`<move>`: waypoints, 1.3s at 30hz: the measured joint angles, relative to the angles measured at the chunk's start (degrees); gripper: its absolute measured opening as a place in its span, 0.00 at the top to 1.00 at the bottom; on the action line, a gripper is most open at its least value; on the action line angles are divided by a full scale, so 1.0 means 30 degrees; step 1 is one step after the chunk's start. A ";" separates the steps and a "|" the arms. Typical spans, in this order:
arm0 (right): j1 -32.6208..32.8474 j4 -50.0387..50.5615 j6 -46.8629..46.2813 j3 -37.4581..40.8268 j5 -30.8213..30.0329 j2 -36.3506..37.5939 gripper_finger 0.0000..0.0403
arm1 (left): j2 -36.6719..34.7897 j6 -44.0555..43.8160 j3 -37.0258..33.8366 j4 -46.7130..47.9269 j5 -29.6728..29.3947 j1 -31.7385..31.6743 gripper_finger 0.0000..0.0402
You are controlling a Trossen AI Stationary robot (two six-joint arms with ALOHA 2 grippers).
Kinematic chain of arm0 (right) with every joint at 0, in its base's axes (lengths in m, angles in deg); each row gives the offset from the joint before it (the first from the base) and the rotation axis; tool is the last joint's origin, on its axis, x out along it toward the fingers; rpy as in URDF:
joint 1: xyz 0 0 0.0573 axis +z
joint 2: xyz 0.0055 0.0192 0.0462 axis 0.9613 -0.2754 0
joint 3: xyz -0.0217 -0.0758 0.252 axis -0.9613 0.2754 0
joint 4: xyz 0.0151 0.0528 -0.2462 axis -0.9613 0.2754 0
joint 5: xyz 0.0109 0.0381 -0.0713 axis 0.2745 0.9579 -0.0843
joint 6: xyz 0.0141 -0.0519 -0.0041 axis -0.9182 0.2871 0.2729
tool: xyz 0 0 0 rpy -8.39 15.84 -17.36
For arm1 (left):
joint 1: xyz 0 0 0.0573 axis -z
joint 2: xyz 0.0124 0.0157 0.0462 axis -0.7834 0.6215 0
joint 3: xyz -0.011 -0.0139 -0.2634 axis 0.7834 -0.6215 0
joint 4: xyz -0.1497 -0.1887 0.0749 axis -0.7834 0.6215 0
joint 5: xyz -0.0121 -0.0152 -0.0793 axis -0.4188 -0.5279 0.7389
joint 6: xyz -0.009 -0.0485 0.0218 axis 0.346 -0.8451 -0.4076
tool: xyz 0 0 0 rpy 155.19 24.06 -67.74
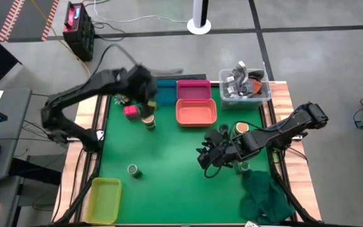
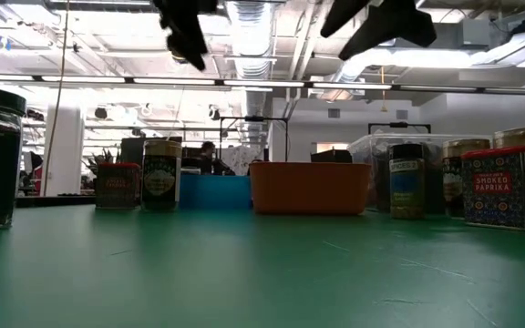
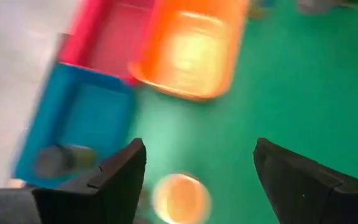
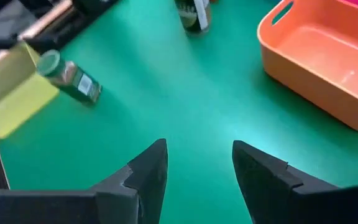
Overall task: Sort spices by type
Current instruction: Put the left black seasoning bottle into the blue bin
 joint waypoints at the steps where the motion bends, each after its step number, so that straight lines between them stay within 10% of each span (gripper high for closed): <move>1: 0.0000 0.0011 0.0230 -0.0001 0.0175 0.0000 0.49 | -0.0522 -0.0702 -0.0470 0.0041 0.0036 0.0756 0.30; 22: 0.1320 -0.1195 -0.0507 -0.0001 0.0933 0.0007 0.47 | -0.4139 -1.1756 -0.4139 0.3071 -0.6413 1.2270 0.30; 30: 0.1387 -0.1734 0.0005 -0.0001 0.1156 0.0007 0.45 | -0.4547 -0.5591 -0.4139 0.4314 -0.7426 0.8735 0.30; 39: 0.1341 -0.1859 -0.0182 -0.0001 0.0990 0.0007 0.46 | -0.4292 0.3096 -0.5074 0.1184 -0.1901 -0.0449 0.34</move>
